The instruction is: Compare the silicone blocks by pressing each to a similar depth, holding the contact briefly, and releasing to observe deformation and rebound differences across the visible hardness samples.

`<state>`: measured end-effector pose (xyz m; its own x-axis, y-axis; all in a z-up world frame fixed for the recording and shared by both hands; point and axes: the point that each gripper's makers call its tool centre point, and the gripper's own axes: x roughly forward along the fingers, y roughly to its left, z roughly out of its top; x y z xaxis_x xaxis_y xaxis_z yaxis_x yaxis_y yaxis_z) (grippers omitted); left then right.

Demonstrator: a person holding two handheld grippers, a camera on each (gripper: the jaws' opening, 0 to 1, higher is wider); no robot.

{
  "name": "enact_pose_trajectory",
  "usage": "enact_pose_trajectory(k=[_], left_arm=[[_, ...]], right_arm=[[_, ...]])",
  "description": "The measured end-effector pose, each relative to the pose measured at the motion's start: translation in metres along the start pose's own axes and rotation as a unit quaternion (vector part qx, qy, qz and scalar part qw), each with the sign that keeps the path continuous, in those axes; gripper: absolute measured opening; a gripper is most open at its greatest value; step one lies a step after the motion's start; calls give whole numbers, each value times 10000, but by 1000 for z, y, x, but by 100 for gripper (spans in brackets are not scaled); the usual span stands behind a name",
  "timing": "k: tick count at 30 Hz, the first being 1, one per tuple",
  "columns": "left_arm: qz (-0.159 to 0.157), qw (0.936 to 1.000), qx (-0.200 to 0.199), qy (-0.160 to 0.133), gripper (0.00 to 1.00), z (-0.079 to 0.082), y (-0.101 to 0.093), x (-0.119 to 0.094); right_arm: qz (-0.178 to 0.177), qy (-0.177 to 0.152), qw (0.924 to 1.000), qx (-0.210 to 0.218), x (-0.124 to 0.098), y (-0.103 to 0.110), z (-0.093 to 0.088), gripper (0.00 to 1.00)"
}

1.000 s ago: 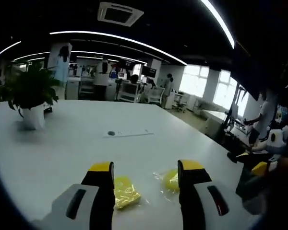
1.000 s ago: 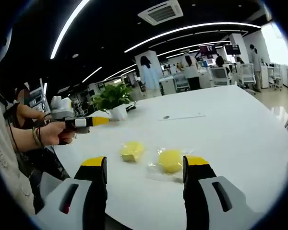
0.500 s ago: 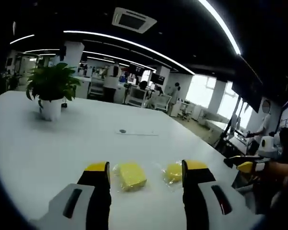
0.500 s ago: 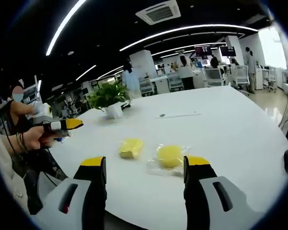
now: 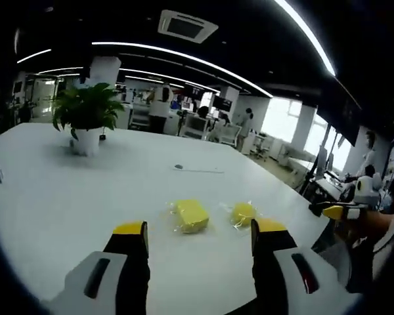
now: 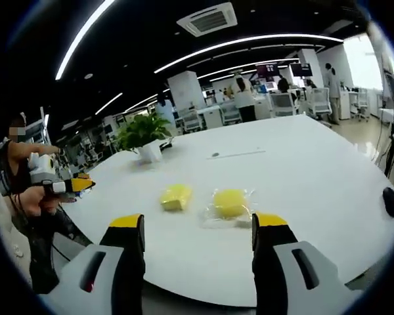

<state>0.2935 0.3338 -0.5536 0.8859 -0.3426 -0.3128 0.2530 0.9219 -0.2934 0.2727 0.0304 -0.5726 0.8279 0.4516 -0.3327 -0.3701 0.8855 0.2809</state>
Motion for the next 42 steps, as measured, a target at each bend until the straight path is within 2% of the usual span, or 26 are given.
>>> enact_pose_trajectory(k=[4,7,11,12,15,18,27,32,34,42], left_arm=[[85,10000,22,46,63,-9,4,-9],[123,9997,-199,10,64,-14,8,-15],[201,9995,-231,101,64,-23,13,-20],[225,9989,-358,180,63,-27,14,-23],[260,9974,-663,146,62,-29,18,-26],[311,9962,-801,101,62,-29,22,-29],[362,9963,-777,-15,60,-27,21,-31],[320,9963,-799,22,59,-30,18,-32],[303,9967,-750,34,59,-31,17,-31],[295,9967,-756,86,63,-32,15,-32]], right_arm=[[-40,-12,10000,50,-3,0,-4,62],[-57,-21,9999,100,-4,1,-6,61],[-80,50,9998,147,-4,1,-11,59],[-76,57,9998,192,-3,1,-12,59],[-63,76,9996,273,-2,2,-14,61],[-81,58,9994,321,-3,2,-15,61],[-112,18,9987,495,-7,-4,-19,61],[-75,74,9989,463,-10,-4,-21,62],[-90,193,9994,280,-11,-5,-26,62],[8,140,9993,360,-10,1,-23,62]])
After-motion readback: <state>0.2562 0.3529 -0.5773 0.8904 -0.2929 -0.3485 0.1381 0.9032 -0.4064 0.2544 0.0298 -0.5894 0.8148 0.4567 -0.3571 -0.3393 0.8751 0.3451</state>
